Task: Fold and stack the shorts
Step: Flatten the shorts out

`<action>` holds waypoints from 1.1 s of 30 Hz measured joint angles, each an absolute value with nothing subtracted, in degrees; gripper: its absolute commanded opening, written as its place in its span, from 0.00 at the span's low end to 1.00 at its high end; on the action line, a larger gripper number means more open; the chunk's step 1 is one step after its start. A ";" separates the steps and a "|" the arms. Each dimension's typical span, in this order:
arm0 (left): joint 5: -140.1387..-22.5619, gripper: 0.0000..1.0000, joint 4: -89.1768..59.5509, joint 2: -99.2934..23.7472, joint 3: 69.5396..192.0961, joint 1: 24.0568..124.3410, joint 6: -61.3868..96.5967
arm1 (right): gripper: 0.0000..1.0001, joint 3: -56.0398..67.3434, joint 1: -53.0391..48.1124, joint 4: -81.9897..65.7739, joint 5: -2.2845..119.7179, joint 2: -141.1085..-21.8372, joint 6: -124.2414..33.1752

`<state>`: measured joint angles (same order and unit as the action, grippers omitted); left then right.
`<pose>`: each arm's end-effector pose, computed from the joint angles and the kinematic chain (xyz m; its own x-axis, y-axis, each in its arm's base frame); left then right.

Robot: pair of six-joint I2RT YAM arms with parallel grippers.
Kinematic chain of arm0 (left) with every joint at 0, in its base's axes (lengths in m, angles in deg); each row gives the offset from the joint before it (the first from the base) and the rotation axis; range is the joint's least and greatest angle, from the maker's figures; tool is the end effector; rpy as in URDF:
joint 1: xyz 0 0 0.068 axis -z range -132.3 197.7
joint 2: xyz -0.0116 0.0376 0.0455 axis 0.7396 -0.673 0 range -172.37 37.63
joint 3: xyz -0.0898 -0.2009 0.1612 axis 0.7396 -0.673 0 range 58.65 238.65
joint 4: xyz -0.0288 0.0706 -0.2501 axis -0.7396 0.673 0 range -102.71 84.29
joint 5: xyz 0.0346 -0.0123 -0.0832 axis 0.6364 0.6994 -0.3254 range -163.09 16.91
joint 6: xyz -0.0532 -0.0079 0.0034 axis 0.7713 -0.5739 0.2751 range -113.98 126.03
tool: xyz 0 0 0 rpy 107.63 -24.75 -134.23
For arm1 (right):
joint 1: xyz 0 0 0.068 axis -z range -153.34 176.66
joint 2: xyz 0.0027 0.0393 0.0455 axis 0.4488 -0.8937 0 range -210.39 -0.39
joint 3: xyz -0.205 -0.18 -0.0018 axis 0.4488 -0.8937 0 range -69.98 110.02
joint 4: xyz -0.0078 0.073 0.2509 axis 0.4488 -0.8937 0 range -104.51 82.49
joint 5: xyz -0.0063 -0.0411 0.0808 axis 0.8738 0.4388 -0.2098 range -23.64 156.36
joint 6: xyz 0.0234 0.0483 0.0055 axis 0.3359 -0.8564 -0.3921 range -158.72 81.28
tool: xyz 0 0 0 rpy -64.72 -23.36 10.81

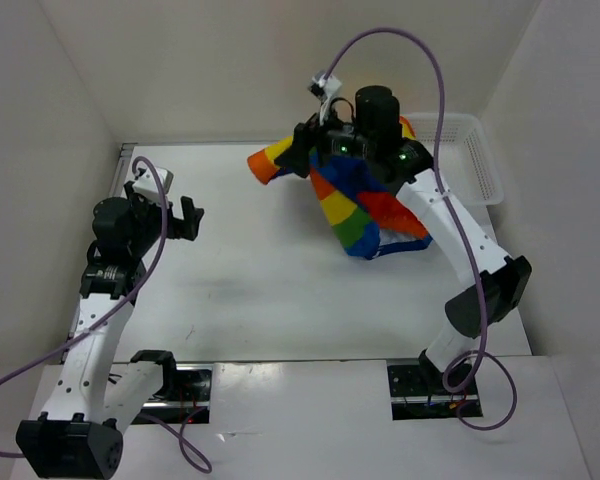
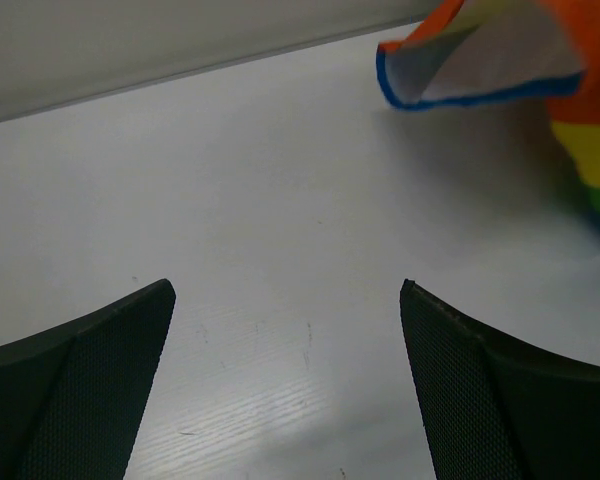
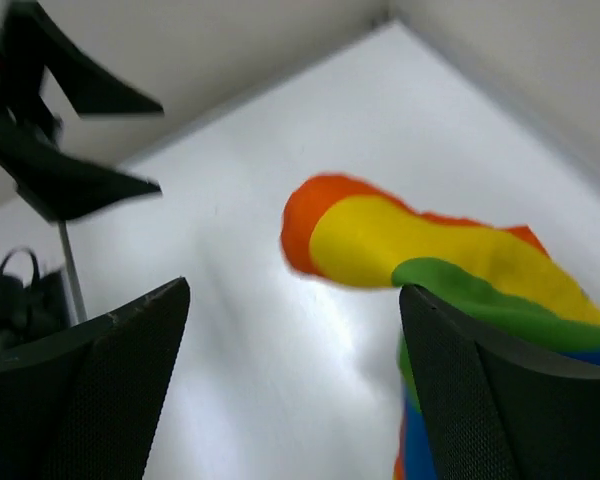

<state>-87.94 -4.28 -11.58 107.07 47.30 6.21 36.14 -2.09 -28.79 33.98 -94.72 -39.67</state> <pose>0.2005 -0.0077 0.3526 -0.1610 -0.0041 -0.9870 0.2457 0.9683 -0.0441 0.3154 0.1947 0.4684 -0.1589 -0.0711 -0.9847 -0.8668 0.4875 0.1046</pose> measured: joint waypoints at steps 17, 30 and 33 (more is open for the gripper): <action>-83.00 1.00 4.85 -28.74 107.29 49.52 6.21 | 0.74 -10.65 -1.43 -38.41 53.74 -74.59 -21.72; -78.43 1.00 -0.41 -44.30 115.64 51.82 6.21 | 0.90 -11.83 -10.44 -30.60 57.14 -86.58 -9.59; -78.37 1.00 -0.96 -44.28 115.18 51.99 6.21 | 0.90 -11.79 -10.77 -28.75 58.30 -90.28 -8.70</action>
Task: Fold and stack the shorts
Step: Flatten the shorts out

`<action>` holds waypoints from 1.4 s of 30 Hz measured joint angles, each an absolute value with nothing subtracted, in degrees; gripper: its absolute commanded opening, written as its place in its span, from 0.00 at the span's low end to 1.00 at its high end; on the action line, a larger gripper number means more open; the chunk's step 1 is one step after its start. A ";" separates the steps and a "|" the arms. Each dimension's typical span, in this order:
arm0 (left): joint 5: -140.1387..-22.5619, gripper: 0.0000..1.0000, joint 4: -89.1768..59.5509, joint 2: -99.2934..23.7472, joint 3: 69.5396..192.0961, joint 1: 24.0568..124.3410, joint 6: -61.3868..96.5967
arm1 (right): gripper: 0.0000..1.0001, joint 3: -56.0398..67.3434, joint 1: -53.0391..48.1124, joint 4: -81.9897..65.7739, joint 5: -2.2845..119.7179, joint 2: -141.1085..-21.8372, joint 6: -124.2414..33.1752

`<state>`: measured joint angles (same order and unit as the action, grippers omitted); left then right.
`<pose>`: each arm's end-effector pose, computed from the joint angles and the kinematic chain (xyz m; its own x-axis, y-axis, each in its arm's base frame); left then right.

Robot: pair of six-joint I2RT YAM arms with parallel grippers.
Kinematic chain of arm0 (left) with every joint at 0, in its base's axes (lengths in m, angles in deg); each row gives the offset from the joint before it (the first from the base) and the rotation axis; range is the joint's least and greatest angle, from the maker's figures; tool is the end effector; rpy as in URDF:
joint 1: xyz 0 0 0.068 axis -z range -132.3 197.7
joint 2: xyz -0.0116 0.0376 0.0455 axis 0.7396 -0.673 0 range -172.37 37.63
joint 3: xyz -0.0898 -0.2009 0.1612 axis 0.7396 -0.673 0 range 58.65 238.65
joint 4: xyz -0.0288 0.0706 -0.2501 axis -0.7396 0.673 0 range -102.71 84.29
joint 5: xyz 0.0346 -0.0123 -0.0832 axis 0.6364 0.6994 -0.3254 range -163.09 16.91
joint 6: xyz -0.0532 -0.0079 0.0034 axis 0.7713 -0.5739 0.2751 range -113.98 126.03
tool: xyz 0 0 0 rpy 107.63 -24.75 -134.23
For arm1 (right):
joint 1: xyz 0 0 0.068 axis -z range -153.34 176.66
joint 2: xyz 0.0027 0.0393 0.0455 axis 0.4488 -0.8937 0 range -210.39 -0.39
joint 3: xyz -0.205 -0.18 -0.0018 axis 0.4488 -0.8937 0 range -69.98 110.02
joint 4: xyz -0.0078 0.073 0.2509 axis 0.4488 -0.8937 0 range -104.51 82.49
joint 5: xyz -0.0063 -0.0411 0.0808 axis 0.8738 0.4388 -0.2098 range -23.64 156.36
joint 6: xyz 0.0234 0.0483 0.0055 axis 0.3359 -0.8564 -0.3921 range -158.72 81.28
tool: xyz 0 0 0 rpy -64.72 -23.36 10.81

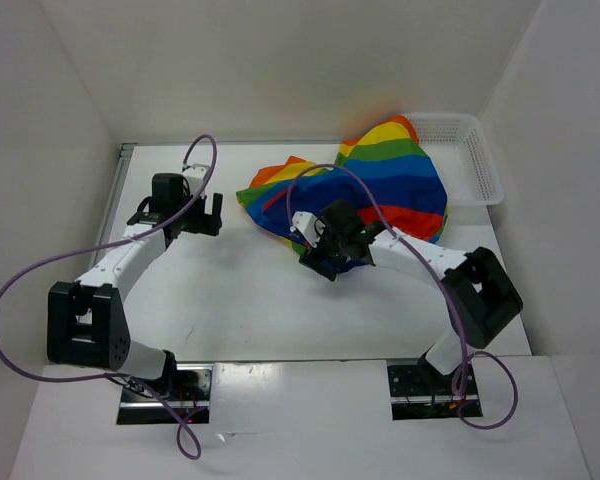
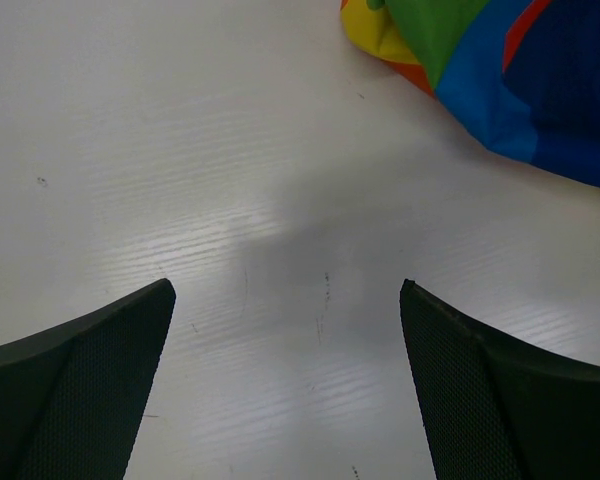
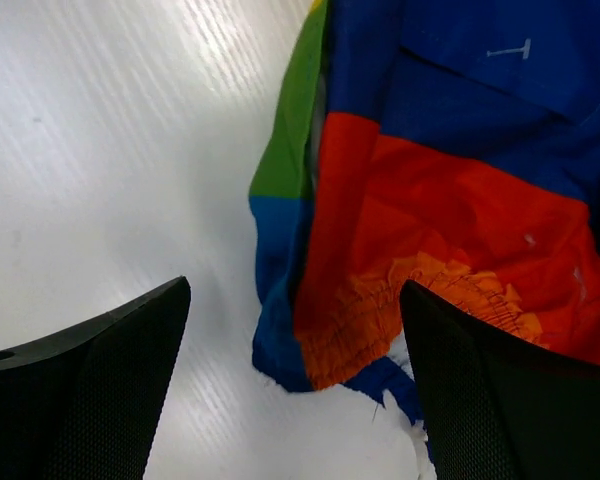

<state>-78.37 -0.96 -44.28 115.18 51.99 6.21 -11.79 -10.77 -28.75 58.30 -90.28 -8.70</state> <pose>0.3161 -0.0270 0.2580 -0.6024 0.0421 -0.7971 0.1458 0.9876 -0.0580 0.2554 0.2016 0.2126 -0.2140 -0.7876 -0.5779 -0.8962 0.3937 -0.2046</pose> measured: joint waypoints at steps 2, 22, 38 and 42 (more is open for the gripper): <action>-78.28 1.00 -1.18 -44.25 114.44 51.99 6.21 | 0.79 -11.79 -10.77 -27.50 59.81 -92.88 -8.17; -75.83 1.00 -5.38 -45.83 112.73 64.23 6.21 | 0.00 -8.66 -3.20 -38.82 67.85 -72.99 -0.90; -80.92 1.00 -9.22 -55.29 117.65 68.98 6.23 | 0.00 -6.98 6.02 -44.46 65.34 -68.97 -2.99; -83.77 1.00 -9.33 -56.67 117.28 72.80 6.23 | 0.00 -6.98 6.30 -44.44 65.36 -68.95 -3.34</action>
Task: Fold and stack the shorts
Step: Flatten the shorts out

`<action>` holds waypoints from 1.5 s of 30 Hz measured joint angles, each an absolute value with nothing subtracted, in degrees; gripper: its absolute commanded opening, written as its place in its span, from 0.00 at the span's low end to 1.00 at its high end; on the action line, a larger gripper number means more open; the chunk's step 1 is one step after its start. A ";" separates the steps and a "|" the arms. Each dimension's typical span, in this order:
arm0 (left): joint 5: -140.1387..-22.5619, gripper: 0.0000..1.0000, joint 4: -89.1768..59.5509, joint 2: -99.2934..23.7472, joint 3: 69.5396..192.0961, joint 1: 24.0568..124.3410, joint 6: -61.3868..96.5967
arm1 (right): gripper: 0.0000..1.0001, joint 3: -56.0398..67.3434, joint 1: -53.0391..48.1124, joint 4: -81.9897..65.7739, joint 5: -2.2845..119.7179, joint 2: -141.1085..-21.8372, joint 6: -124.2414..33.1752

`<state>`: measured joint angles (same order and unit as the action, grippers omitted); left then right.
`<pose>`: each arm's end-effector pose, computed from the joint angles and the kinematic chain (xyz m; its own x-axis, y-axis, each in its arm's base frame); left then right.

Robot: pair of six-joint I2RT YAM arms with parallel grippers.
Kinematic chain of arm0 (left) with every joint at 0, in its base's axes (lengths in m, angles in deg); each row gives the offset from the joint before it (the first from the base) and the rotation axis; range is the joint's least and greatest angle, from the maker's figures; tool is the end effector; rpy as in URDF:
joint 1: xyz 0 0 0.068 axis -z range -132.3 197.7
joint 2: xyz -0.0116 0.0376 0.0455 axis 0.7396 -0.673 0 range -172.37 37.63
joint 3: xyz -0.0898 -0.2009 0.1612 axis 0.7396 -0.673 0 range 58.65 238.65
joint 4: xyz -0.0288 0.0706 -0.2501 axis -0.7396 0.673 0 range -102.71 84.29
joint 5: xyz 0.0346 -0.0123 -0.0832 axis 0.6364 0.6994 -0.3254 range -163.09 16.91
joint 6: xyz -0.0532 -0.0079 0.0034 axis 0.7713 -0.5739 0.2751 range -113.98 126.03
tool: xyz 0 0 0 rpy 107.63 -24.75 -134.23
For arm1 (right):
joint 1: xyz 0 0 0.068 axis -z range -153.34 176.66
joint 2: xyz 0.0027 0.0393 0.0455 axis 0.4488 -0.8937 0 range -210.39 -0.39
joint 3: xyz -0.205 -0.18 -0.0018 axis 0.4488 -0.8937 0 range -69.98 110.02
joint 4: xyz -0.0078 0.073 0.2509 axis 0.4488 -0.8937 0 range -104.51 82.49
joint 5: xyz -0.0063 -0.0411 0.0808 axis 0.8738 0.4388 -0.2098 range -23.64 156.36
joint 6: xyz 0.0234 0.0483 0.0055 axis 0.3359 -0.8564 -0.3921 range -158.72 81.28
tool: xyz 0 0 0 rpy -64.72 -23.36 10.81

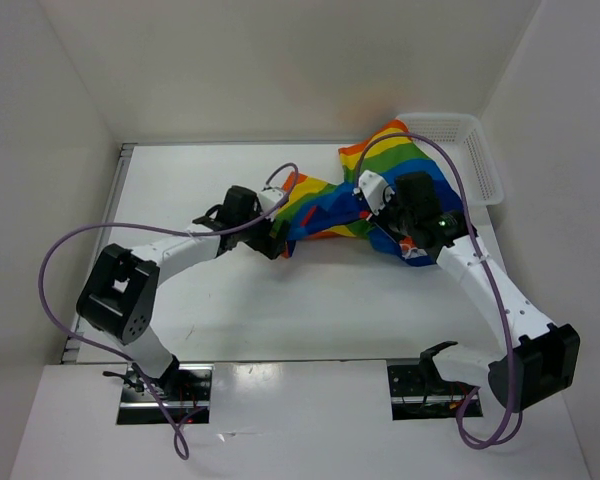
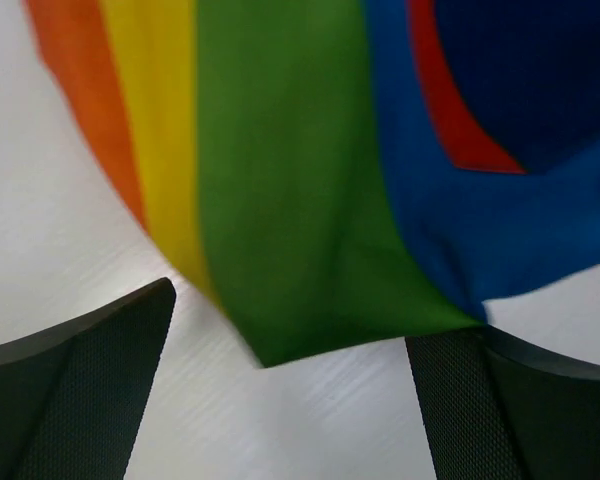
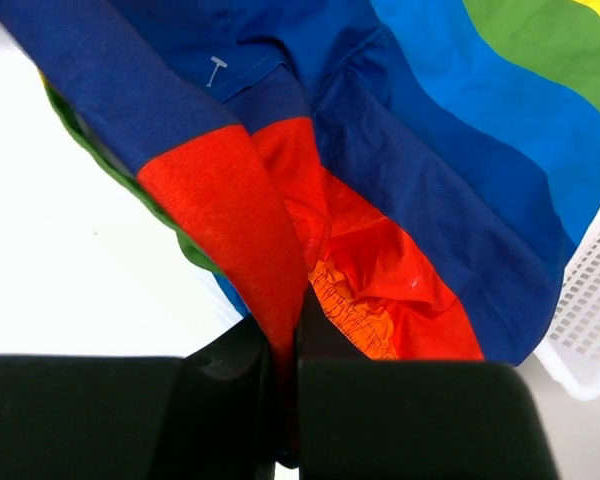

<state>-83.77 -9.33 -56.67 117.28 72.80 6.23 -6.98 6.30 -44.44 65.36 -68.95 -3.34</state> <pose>0.3219 -0.1580 0.2139 -0.5724 0.2644 -0.7762 0.5452 0.8297 -0.1194 0.2380 0.0889 0.3212 -0.3078 -0.7317 -0.6082 -0.6601 0.6246 -0.4173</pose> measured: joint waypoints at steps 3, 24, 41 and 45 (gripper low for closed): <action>-85.38 1.00 -9.27 -56.78 116.01 74.31 6.23 | 0.00 -6.98 6.65 -44.42 65.49 -68.95 -3.50; -67.75 0.00 -19.19 -67.18 121.80 75.38 6.06 | 0.00 -5.73 7.86 -43.04 66.50 -69.49 -5.44; -62.32 0.00 -11.85 -44.34 146.44 50.42 6.17 | 0.00 57.74 -9.67 -34.28 73.80 -101.03 -1.53; -64.86 0.02 -7.47 -27.60 135.33 52.08 6.17 | 0.00 49.19 -10.72 -34.74 72.25 -97.03 -0.63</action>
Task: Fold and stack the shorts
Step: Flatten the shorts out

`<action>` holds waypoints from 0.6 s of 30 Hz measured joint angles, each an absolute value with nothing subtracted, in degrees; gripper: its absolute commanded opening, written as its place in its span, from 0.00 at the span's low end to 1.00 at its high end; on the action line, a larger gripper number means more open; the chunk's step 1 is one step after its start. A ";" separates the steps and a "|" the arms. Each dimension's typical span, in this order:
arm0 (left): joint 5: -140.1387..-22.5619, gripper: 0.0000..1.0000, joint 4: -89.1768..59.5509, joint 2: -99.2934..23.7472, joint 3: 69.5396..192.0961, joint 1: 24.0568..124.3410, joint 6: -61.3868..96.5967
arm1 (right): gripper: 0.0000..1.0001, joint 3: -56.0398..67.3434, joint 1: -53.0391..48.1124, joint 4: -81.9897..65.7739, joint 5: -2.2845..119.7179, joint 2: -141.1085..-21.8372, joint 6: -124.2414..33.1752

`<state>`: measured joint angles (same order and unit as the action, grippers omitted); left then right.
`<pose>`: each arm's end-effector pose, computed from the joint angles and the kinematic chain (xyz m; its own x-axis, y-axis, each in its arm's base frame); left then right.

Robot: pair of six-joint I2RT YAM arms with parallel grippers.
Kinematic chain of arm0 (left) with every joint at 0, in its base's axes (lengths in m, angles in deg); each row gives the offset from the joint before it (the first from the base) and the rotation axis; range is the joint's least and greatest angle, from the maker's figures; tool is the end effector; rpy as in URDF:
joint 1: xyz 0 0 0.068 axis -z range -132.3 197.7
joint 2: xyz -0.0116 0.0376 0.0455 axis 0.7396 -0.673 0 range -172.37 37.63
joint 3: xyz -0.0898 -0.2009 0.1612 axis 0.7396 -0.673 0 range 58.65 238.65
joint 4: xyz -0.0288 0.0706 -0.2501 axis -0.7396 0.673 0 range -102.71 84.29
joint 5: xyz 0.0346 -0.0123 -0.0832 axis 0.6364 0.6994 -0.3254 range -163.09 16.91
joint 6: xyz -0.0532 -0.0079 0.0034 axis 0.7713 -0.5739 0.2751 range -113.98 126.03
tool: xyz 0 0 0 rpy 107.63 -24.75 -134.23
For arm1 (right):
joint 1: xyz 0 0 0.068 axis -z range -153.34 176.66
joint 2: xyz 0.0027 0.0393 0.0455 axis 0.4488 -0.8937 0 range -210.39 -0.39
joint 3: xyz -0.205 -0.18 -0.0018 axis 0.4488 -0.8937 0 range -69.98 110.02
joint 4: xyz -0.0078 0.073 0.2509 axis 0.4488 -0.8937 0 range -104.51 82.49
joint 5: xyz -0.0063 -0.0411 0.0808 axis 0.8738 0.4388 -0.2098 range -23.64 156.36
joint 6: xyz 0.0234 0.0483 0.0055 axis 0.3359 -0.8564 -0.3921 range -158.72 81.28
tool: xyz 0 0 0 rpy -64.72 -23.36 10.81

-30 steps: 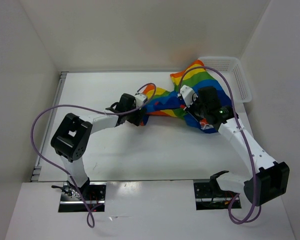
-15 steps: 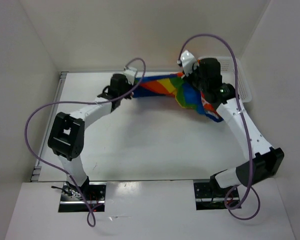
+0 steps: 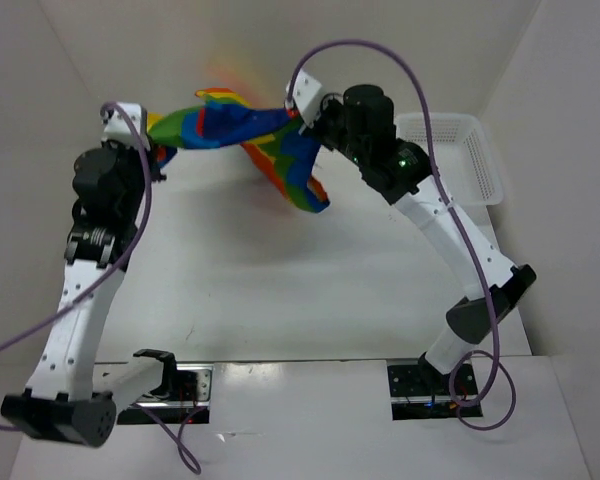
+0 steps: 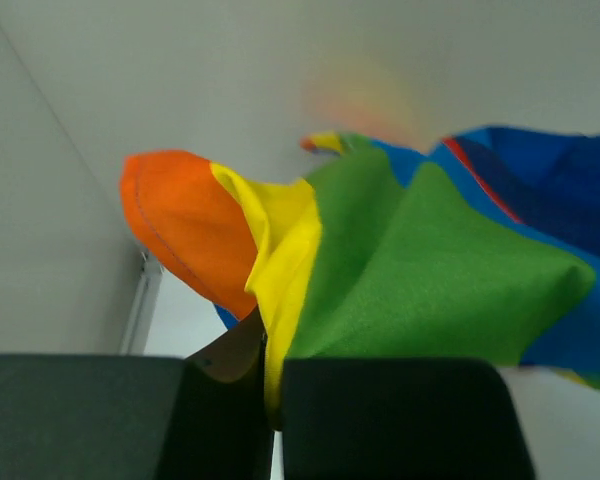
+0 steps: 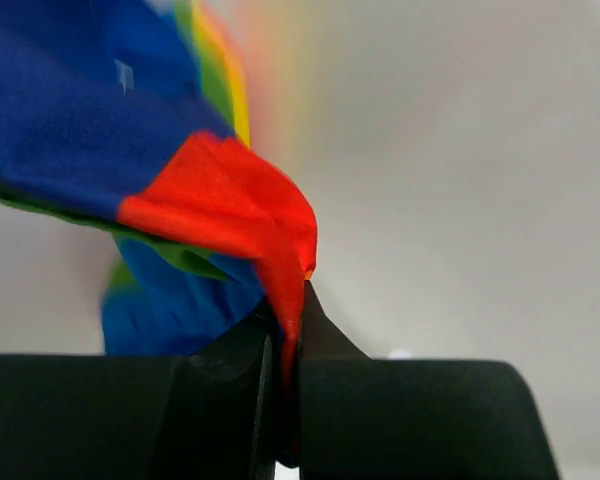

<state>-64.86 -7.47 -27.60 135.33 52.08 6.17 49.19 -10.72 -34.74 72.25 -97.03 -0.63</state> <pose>0.2460 -0.0137 0.4725 0.1080 -0.0107 -0.9941 -0.0660 0.9977 -0.0179 0.2907 0.2173 0.5161 0.2713 -0.5649 -0.7793 -0.4515 0.6403 -0.6214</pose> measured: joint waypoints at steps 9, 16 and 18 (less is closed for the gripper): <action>-74.32 0.01 15.48 -17.02 117.06 52.08 6.15 | 0.00 3.40 -10.77 -40.46 70.41 -84.99 6.10; -77.21 0.00 29.00 -13.37 116.17 52.56 6.15 | 0.00 -1.89 -10.77 -47.11 66.26 -76.68 8.31; -76.47 0.00 29.07 -13.63 117.08 52.56 6.15 | 0.00 -1.58 -10.77 -45.99 66.89 -74.98 8.22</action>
<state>-76.47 29.07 -13.63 117.08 52.56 6.15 -1.58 -10.77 -45.99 66.89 -74.98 8.22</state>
